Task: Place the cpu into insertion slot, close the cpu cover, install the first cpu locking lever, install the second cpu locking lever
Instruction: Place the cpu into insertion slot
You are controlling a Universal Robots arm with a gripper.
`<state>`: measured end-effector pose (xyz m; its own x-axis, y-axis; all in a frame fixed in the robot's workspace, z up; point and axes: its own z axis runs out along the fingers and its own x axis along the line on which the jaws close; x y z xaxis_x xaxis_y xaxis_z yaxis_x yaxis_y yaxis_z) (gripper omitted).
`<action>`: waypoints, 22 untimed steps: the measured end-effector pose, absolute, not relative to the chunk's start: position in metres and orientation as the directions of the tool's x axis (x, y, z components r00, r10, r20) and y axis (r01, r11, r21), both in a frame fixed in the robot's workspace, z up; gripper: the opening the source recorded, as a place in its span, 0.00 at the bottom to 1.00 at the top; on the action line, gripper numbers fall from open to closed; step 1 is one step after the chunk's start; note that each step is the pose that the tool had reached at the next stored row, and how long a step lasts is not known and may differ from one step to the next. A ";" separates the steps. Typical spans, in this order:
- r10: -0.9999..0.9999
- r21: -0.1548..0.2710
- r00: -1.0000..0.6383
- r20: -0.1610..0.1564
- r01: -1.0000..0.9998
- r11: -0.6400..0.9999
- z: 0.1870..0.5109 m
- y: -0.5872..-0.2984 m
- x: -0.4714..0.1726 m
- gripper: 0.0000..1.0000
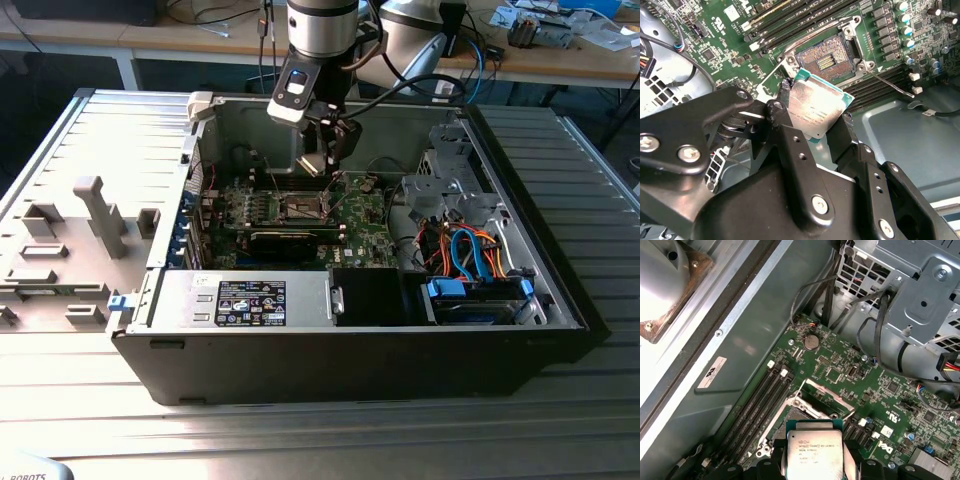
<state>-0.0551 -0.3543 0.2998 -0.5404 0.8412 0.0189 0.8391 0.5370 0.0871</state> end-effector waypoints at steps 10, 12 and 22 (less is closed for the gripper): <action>0.855 0.087 -0.518 0.018 0.853 0.515 0.300 -0.354 -0.055 0.54; 0.857 0.087 -0.515 0.018 0.855 0.512 0.300 -0.354 -0.055 0.54; 0.868 0.087 -0.496 0.018 0.866 0.493 0.299 -0.354 -0.055 0.54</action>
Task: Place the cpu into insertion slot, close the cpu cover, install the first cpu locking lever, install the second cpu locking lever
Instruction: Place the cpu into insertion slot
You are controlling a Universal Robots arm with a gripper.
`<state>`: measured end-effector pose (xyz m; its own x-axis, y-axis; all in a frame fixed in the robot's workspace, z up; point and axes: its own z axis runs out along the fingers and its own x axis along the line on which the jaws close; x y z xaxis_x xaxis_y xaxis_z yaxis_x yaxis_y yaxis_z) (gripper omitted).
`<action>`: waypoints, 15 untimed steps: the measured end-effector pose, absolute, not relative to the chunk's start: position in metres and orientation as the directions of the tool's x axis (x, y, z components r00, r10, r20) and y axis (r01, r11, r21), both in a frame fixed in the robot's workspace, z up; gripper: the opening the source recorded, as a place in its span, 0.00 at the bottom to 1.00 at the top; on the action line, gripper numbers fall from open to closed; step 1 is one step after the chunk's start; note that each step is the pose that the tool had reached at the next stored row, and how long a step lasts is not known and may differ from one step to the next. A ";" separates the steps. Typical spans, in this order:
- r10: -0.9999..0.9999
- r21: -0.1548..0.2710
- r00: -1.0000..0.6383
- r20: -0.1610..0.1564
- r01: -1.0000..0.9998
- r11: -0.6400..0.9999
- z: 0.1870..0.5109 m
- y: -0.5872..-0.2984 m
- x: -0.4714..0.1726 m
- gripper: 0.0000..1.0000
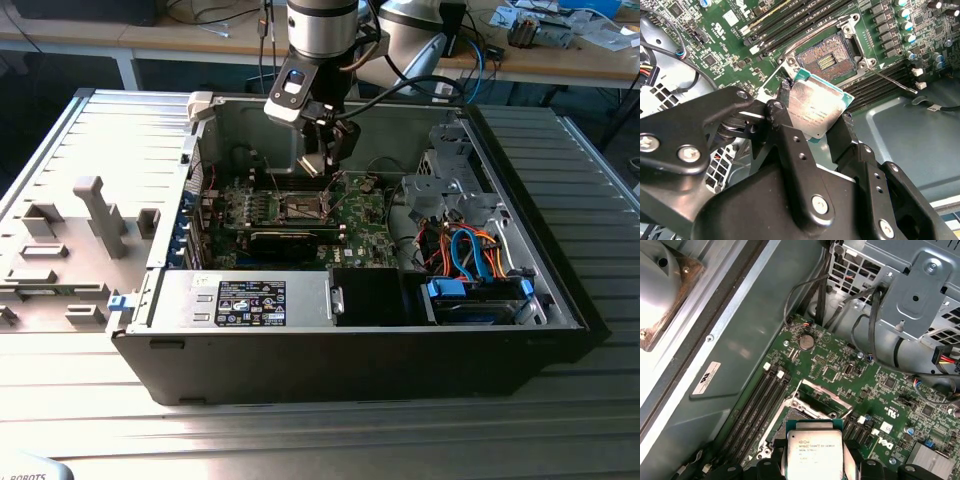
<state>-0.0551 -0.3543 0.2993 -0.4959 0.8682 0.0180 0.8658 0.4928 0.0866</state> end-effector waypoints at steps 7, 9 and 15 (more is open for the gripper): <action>0.876 0.086 -0.483 0.018 0.873 0.479 0.299 -0.354 -0.055 0.54; 0.886 0.086 -0.463 0.017 0.884 0.460 0.299 -0.354 -0.055 0.54; 0.908 0.083 -0.419 0.011 0.905 0.417 0.298 -0.354 -0.055 0.54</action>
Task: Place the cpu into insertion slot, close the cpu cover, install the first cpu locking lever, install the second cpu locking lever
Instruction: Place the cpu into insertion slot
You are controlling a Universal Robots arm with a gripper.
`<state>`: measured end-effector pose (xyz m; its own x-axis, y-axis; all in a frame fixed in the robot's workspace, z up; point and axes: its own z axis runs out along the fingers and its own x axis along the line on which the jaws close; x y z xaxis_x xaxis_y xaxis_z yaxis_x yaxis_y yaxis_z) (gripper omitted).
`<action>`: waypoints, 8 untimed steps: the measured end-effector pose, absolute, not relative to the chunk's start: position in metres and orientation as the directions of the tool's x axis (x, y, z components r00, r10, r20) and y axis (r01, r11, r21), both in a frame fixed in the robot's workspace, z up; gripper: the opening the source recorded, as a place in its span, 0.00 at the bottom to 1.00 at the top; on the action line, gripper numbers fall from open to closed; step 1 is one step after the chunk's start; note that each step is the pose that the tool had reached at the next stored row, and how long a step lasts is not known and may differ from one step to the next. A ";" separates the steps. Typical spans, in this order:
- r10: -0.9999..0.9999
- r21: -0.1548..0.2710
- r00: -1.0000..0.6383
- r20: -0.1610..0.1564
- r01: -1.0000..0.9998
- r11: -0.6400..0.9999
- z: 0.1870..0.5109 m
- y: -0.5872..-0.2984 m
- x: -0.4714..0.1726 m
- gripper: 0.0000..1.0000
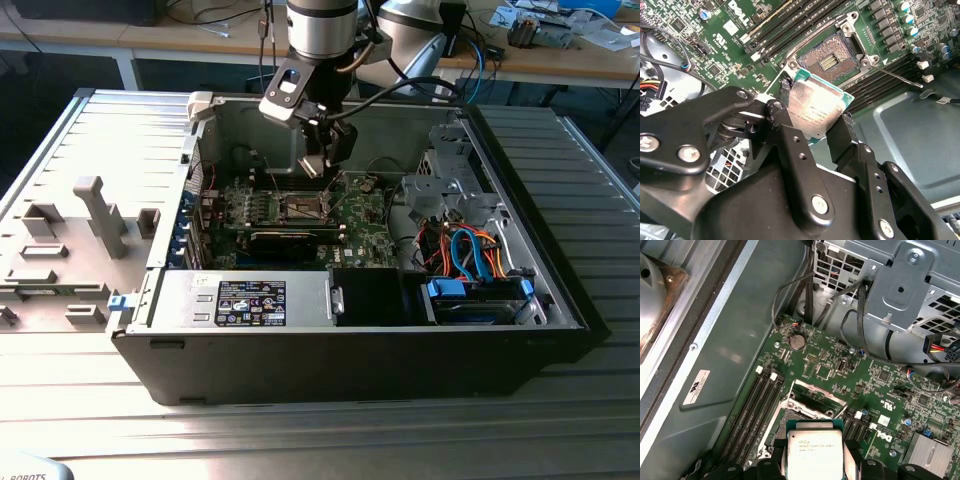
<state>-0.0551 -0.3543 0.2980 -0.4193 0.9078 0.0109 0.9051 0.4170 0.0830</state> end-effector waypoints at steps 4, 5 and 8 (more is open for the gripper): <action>0.912 0.082 -0.409 0.009 0.910 0.407 0.298 -0.354 -0.055 0.54; 0.913 0.082 -0.407 0.009 0.910 0.405 0.298 -0.354 -0.055 0.54; 0.918 0.081 -0.397 0.007 0.915 0.396 0.298 -0.354 -0.055 0.54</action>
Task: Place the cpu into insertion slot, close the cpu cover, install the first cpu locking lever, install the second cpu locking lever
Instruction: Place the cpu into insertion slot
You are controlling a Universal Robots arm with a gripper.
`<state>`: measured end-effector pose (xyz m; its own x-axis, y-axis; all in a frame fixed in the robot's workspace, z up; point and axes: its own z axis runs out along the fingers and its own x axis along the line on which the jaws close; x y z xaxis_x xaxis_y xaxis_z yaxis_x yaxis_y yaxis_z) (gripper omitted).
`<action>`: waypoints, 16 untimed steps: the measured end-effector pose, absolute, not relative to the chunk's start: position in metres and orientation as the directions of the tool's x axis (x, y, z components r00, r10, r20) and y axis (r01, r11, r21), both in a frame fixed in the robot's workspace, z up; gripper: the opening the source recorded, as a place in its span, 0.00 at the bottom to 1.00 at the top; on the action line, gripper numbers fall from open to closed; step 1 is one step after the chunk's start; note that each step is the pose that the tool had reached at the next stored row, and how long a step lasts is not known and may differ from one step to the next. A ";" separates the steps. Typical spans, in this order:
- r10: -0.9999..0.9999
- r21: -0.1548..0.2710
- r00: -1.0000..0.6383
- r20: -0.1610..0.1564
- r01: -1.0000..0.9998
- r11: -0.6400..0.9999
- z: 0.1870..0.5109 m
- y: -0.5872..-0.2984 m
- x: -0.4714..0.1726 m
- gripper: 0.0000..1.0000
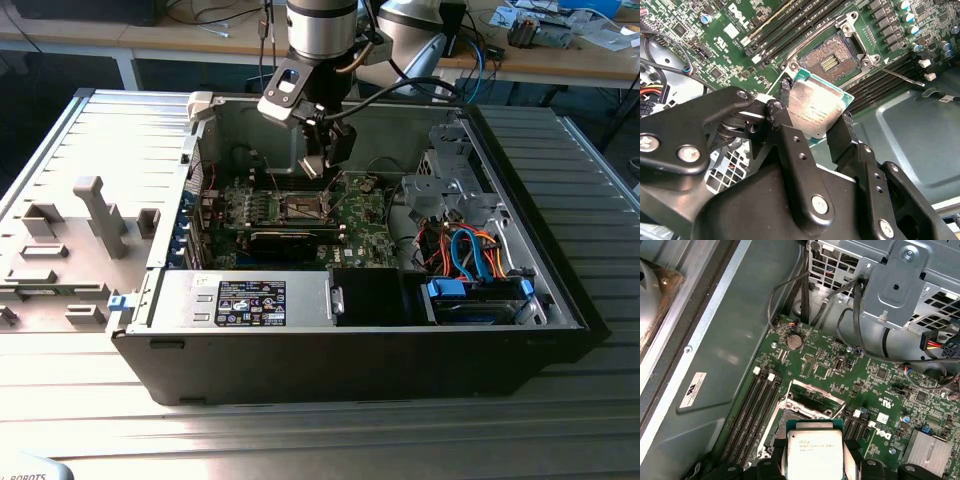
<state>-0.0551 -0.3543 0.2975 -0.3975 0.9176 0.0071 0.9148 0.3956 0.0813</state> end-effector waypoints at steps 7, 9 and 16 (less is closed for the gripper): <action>0.924 0.080 -0.381 0.005 0.922 0.380 0.297 -0.354 -0.055 0.54; 0.926 0.080 -0.378 0.004 0.923 0.376 0.297 -0.354 -0.055 0.54; 0.931 0.079 -0.366 0.002 0.928 0.364 0.297 -0.354 -0.055 0.54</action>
